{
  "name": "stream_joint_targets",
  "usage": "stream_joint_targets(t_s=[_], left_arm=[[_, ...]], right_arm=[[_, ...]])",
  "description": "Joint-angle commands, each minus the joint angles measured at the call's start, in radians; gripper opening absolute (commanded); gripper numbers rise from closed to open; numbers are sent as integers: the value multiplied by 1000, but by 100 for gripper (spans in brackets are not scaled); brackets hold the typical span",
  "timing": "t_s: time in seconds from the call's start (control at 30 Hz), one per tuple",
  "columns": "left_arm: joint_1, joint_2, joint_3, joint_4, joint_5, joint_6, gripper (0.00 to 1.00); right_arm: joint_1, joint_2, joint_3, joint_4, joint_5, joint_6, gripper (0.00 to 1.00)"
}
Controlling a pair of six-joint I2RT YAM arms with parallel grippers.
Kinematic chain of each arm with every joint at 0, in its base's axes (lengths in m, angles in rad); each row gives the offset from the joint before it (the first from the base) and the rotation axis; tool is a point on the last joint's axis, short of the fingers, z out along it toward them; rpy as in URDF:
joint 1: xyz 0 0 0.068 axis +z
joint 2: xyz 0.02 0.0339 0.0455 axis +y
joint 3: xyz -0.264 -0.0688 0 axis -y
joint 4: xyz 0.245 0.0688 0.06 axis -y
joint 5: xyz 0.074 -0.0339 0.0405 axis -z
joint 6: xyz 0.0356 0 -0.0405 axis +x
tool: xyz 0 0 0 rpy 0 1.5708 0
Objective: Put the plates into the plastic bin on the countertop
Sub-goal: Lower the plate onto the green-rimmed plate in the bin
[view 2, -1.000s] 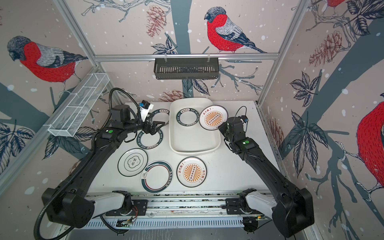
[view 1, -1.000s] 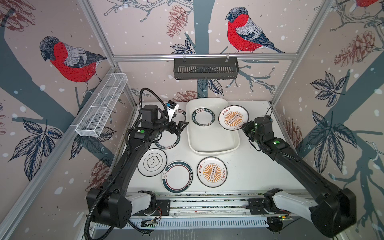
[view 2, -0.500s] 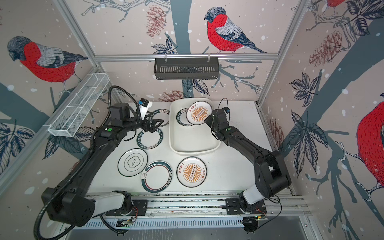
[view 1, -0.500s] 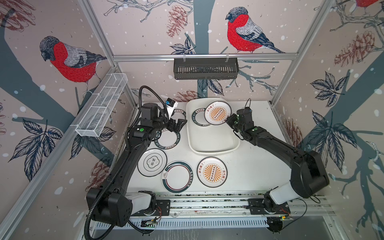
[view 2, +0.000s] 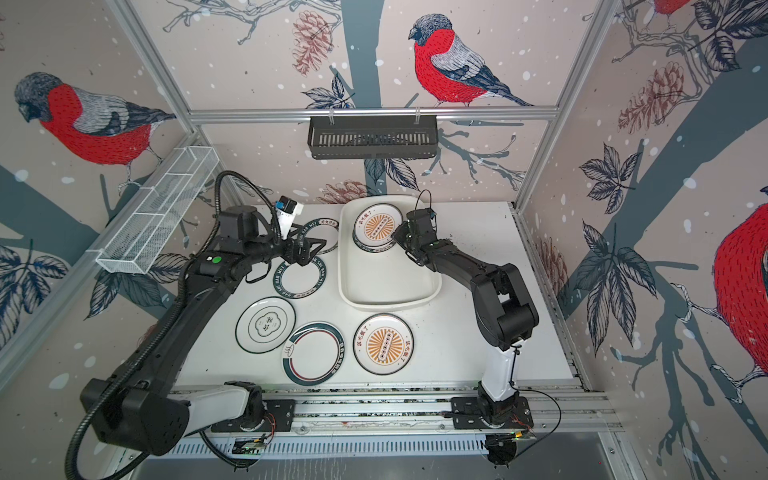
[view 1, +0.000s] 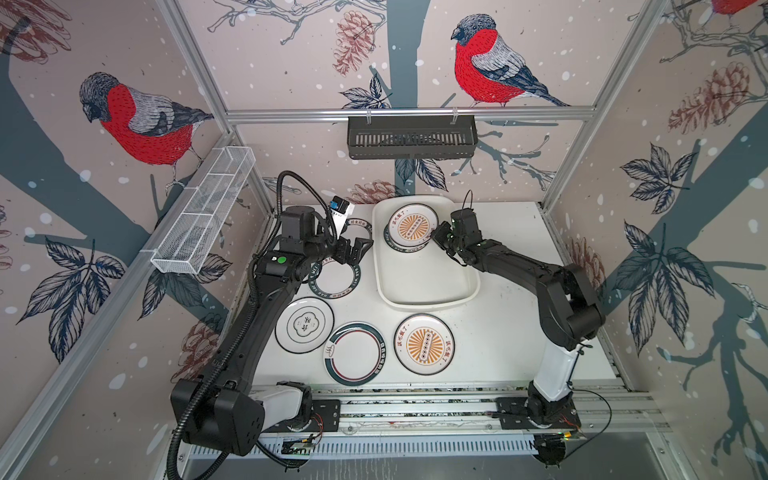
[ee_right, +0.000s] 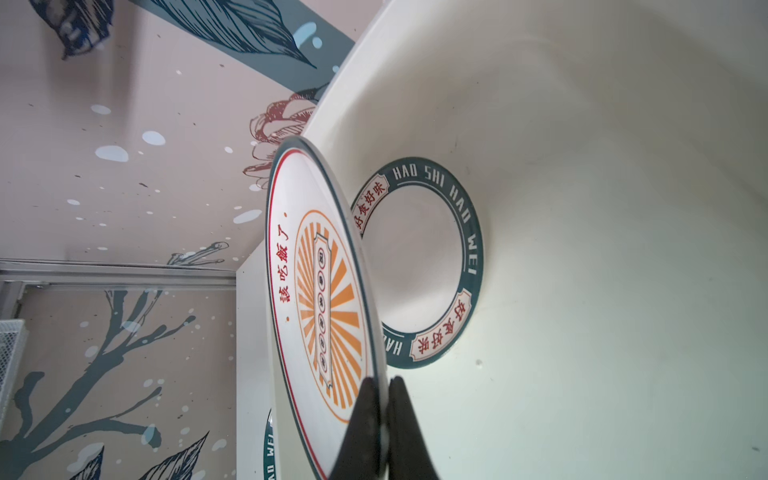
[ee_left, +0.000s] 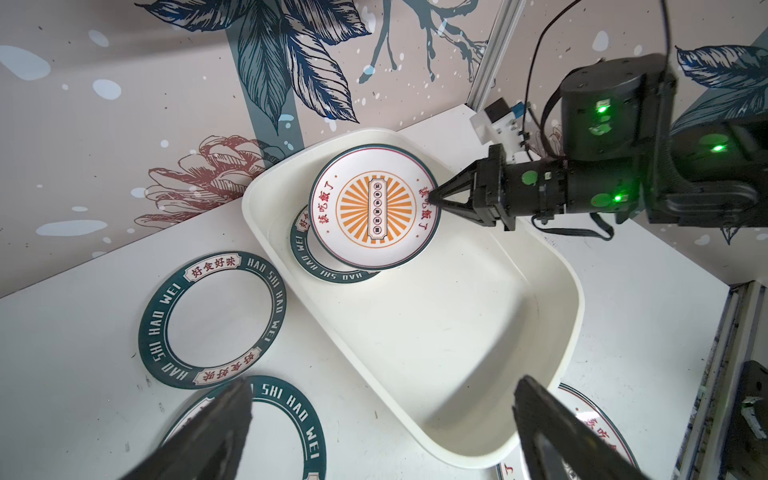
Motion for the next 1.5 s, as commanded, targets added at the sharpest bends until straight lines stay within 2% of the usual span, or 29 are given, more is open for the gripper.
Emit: stream_joint_targets(t_s=[0.0, 0.43, 1.17, 1.47], left_arm=[[0, -1, 2, 1, 4, -8, 97], [0, 26, 10, -10, 9, 0, 97], [0, 34, 8, -5, 20, 3, 97], [0, 38, 10, -5, 25, 0, 97]], right_arm=[[0, 48, 46, 46, -40, -22, 2], [-26, 204, 171, 28, -98, -4, 4], [-50, 292, 218, 12, -110, 18, 7], [-60, 312, 223, 2, -125, 17, 15]])
